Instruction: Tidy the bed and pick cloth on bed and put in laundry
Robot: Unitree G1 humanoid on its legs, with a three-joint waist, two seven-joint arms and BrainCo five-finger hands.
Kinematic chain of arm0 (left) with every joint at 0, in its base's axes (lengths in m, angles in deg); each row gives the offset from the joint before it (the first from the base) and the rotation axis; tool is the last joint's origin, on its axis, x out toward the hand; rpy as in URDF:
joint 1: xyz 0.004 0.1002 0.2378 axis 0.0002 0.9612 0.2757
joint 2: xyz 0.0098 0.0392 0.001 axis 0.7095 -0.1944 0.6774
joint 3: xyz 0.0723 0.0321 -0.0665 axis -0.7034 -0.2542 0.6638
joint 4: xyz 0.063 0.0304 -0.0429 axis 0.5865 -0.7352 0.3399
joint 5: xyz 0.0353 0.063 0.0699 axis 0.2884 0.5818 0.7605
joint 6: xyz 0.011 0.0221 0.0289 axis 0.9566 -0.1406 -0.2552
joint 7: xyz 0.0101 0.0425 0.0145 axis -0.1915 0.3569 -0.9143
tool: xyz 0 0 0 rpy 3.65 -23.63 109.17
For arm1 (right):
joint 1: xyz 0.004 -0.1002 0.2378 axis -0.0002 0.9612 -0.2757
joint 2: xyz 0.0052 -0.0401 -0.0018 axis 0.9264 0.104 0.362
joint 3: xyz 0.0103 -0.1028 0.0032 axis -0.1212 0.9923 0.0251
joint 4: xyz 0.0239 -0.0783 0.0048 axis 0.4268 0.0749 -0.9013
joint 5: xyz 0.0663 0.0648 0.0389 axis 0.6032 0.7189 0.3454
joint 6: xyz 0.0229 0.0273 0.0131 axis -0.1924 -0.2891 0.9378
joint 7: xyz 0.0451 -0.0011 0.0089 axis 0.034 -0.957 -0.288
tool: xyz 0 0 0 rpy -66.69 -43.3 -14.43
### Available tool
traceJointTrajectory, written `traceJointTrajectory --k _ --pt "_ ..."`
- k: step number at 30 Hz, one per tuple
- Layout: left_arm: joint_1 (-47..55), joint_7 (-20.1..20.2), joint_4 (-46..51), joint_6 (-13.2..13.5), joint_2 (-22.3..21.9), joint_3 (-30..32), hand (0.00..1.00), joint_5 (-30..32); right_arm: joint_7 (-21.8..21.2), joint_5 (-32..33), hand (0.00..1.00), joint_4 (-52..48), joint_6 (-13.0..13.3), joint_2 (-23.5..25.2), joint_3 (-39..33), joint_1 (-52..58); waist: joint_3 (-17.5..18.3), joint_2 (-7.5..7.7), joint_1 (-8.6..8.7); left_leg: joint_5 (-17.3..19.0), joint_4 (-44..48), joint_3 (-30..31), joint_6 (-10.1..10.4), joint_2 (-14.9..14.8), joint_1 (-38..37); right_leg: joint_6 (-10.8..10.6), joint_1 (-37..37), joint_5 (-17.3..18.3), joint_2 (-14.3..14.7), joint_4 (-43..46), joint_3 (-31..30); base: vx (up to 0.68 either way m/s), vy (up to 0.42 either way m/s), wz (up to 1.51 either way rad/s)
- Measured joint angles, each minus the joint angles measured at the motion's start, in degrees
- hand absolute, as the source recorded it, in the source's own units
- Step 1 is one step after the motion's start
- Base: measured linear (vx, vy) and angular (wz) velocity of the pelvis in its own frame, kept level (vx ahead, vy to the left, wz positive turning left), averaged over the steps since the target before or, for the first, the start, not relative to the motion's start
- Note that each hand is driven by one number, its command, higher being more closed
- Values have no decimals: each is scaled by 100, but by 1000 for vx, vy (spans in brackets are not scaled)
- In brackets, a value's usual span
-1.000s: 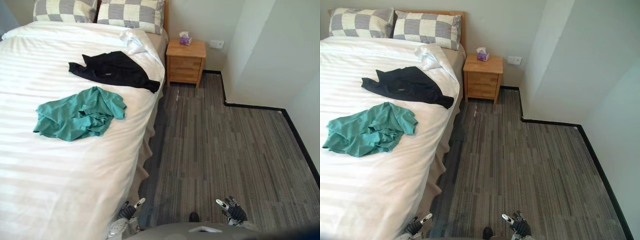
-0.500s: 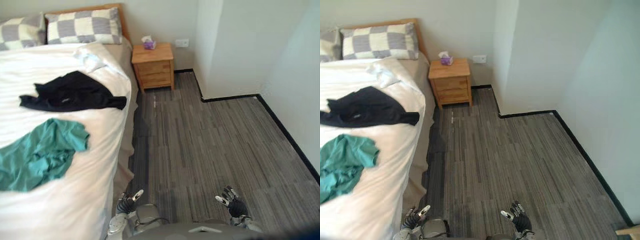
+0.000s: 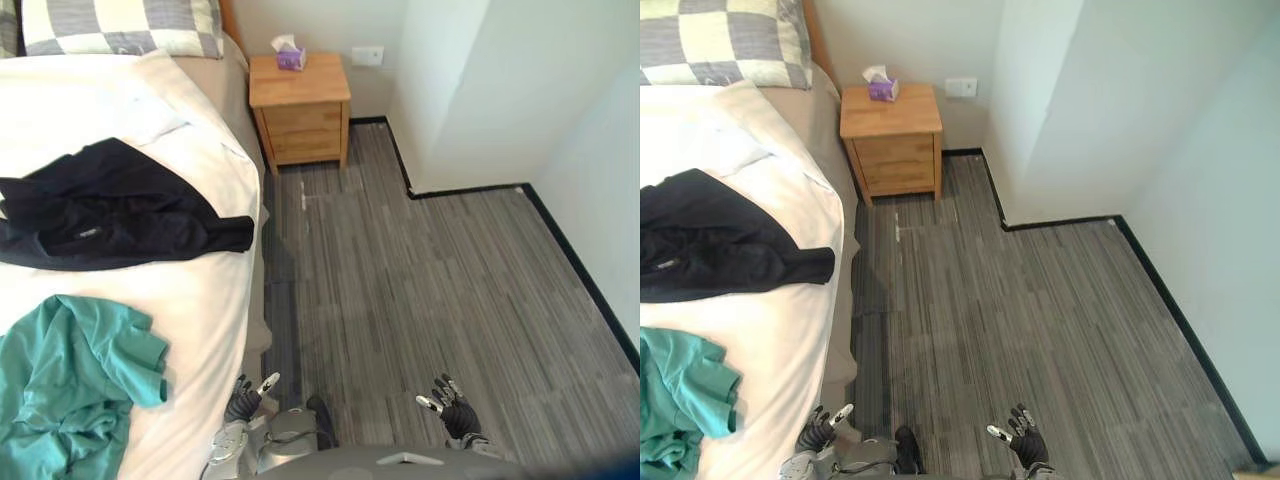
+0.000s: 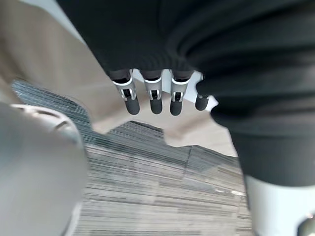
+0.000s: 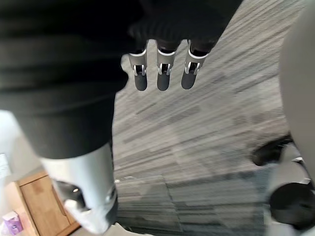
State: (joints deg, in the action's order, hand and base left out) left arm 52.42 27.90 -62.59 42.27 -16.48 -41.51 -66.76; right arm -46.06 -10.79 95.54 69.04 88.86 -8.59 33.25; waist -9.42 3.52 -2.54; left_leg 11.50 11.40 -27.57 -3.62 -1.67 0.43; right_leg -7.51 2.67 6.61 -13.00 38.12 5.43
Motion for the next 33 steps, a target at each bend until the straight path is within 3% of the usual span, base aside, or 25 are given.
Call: traceJointTrajectory --k 1,2,3,5,7,9,10,12,13,14,16,17,18,19,20,22,23,24,26,27,29,30,31,32,33 --pt "0 -6 -94 1 40 -108 0 27 8 7 0 1 7 -68 -5 7 -9 21 94 52 -216 92 2 142 -305 -98 -467 -699 -204 1066 -11 206 48 25" --pt "-4 -3 -170 1 94 -163 0 35 8 9 0 -13 18 -114 -10 5 -11 30 173 92 -300 147 16 185 -497 -61 -745 -863 -279 1687 -2 279 53 26" --pt "-28 -11 -234 -3 113 -162 0 30 -6 10 0 -54 38 -176 -3 3 -18 18 231 178 -334 202 66 179 -681 100 -1127 -661 -308 2254 21 217 34 23" --pt "-77 -8 -405 -15 82 -171 0 27 -39 14 0 -146 150 -260 -16 58 -44 -21 394 299 -431 411 108 133 -956 184 -1793 -170 -214 2580 182 293 -9 44" --pt "-180 3 -451 -53 43 -196 0 32 13 41 0 -82 267 -270 -20 275 -144 -114 499 422 -449 689 106 -23 -1233 209 -2140 367 -65 1975 537 398 -110 85" --pt "-185 10 -441 -116 -23 -184 0 50 68 428 0 -91 415 -210 -83 571 -205 -213 546 619 -453 1013 359 -236 -1525 319 -2330 351 73 295 969 514 -239 91" --pt "-193 14 -441 -135 -38 -168 0 57 55 516 0 -92 424 -201 -87 589 -222 -234 553 670 -460 1061 412 -278 -1587 344 -2350 304 106 -94 1037 637 -337 69" --pt "-200 30 -435 -149 -95 -145 0 92 -42 646 0 -125 504 -189 -95 671 -262 -304 600 844 -566 1129 655 -459 -1858 416 -2419 -212 282 -1653 1102 553 -308 38" --pt "-198 26 -465 -174 -212 -129 0 97 -148 694 0 -131 533 -251 -135 657 -318 -461 635 889 -673 1118 751 -660 -2085 893 -2343 -703 501 -1716 1125 698 -323 0" --pt "-204 50 -471 -170 -278 -138 0 155 -128 673 0 -151 583 -356 -147 596 -349 -631 501 611 -714 987 875 -820 -2179 1047 -2396 -493 609 -1357 1153 684 -322 -2" --pt "-233 44 -403 -164 -371 -152 0 206 -124 685 0 -170 708 -271 -232 591 -463 -578 642 -62 -801 1063 920 -737 -2442 1287 -2710 -127 264 -6 1109 565 -357 25" --pt "-164 3 -433 -164 -386 -131 0 203 -131 673 0 -239 822 -281 -200 648 -446 -583 763 -340 -780 1138 972 -755 -2623 1009 -2879 171 227 378 1108 551 -442 38" --pt "-23 0 -430 -159 -367 -120 0 201 -128 663 0 -234 844 -250 -123 703 -297 -559 774 -413 -654 1141 981 -764 -2674 1124 -2768 251 279 -144 1102 428 -360 12" --pt "23 -14 -452 -150 -475 -49 0 193 -152 676 0 -226 882 -347 -182 715 -236 -685 802 -430 -352 1148 974 -958 -2698 1213 -2625 732 456 -45 1185 605 -404 -33" --pt "49 -14 -448 -141 -523 51 0 144 -128 677 0 -193 897 -406 -229 693 -155 -875 767 -731 401 1267 1068 -1182 -2397 1236 -2469 958 675 -100 1195 543 -331 -37" --pt "46 -9 -389 -68 -563 124 0 -7 -99 665 0 -208 904 -436 -217 678 -248 -876 785 -1618 2338 1787 1318 -1497 -1475 1221 -1930 1089 996 -598 1146 578 -287 -27" --pt "56 -6 -343 15 -545 216 0 -77 -62 604 0 -196 905 -458 -204 674 -299 -906 752 -1323 3825 1864 1354 -1721 -789 1270 -1427 1043 1220 -1074 1103 495 -196 -27" --pt "58 -5 -233 34 -533 342 0 -94 -15 505 0 -197 901 -446 -183 666 -332 -880 740 -1048 4502 1846 1348 -1793 -441 1344 -1066 1000 1290 -1344 1085 486 -165 -29" --pt "77 2 34 33 -475 374 0 -93 96 130 0 -215 896 -479 27 683 -398 -665 547 -448 4935 1587 1158 -1702 434 1432 -170 996 1304 -1995 940 460 -128 -35" --pt "78 4 72 34 -476 373 0 -93 99 35 0 -215 896 -493 27 681 -388 -660 497 -325 4847 1510 1115 -1672 616 1431 3 995 1302 -2136 912 470 -66 -47" --pt "58 55 99 112 -508 402 0 -321 101 -153 0 -217 896 -512 11 673 -389 -634 338 17 4149 1066 983 -1543 1045 1357 415 904 1227 -2362 791 557 20 -55" --pt "48 90 125 125 -497 440 0 -444 98 -258 0 -217 899 -482 25 677 -374 -548 274 102 3269 576 867 -1361 1190 1247 706 930 1092 -2507 793 544 54 -52" --pt "38 132 126 122 -490 529 0 -478 97 -375 0 -243 918 -442 24 678 -369 -492 277 -15 2569 207 729 -1210 1216 1100 898 983 1017 -2613 811 464 49 -32" --pt "34 141 126 118 -489 556 0 -483 93 -463 0 -281 964 -436 31 690 -350 -494 295 -402 1764 -240 433 -1077 1256 966 1052 1055 989 -2701 862 613 103 22" --pt "34 197 107 85 -419 598 0 -483 111 -522 0 -284 970 -342 24 705 -256 -441 325 -630 1154 -1200 -629 -929 1202 732 1278 1191 961 -2734 1058 635 123 60"
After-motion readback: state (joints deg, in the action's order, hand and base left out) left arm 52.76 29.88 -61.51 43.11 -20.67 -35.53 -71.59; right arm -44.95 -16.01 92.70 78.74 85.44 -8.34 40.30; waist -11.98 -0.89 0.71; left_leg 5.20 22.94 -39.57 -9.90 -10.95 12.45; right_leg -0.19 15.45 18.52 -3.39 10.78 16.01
